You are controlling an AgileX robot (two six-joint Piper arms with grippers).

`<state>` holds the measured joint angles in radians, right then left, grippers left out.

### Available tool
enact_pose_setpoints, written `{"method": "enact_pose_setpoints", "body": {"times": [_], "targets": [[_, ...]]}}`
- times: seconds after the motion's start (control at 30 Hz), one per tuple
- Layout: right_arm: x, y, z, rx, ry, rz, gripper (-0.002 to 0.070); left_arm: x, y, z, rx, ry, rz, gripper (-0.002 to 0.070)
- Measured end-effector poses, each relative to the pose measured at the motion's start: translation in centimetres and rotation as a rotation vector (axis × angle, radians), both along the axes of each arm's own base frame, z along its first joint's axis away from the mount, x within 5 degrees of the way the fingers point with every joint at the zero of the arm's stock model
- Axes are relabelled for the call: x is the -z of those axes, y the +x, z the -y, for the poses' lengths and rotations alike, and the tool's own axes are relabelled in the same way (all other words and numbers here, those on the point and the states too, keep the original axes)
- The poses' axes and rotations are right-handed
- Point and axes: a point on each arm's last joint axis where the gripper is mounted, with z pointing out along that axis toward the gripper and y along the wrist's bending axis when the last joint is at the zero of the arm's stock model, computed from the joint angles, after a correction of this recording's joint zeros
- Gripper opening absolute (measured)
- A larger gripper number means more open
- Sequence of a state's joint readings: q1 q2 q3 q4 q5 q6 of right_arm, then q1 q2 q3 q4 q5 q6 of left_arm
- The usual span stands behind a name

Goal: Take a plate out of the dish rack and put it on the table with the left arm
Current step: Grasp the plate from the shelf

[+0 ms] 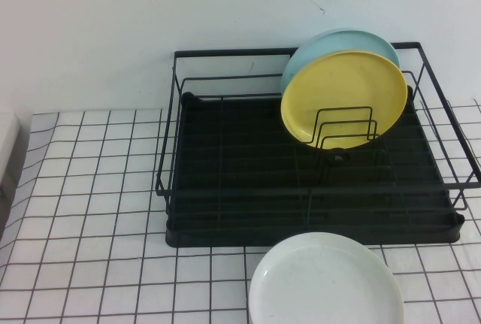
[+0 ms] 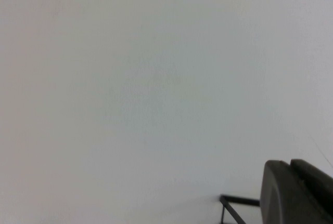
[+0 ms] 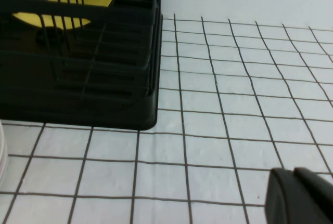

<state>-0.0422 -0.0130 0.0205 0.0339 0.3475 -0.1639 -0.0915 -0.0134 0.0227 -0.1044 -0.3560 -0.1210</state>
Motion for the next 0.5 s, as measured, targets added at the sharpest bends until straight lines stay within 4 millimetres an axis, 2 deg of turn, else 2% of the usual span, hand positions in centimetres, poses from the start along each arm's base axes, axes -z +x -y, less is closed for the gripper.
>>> {"method": "enact_pose_setpoints", "body": {"times": [0.1, 0.17, 0.23, 0.33, 0.5], "targets": [[0.0, 0.0, 0.0, 0.0, 0.0, 0.0, -0.0003, 0.7, 0.3, 0.1, 0.047, -0.106, -0.113, -0.0003], [0.0, 0.0, 0.0, 0.0, 0.0, 0.0, -0.0003, 0.1, 0.2, 0.2, 0.08, -0.161, -0.206, -0.0003], [0.0, 0.0, 0.0, 0.0, 0.0, 0.0, -0.0003, -1.6, -0.2, 0.4, 0.098, -0.177, -0.248, -0.0003], [0.0, 0.0, 0.0, 0.0, 0.0, 0.0, -0.0003, -5.2, -0.6, 0.5, 0.108, -0.151, -0.29, -0.0003], [0.0, 0.0, 0.0, 0.0, 0.0, 0.0, -0.0003, -9.7, 0.6, 1.0, 0.117, -0.023, -0.467, -0.0003]]}}
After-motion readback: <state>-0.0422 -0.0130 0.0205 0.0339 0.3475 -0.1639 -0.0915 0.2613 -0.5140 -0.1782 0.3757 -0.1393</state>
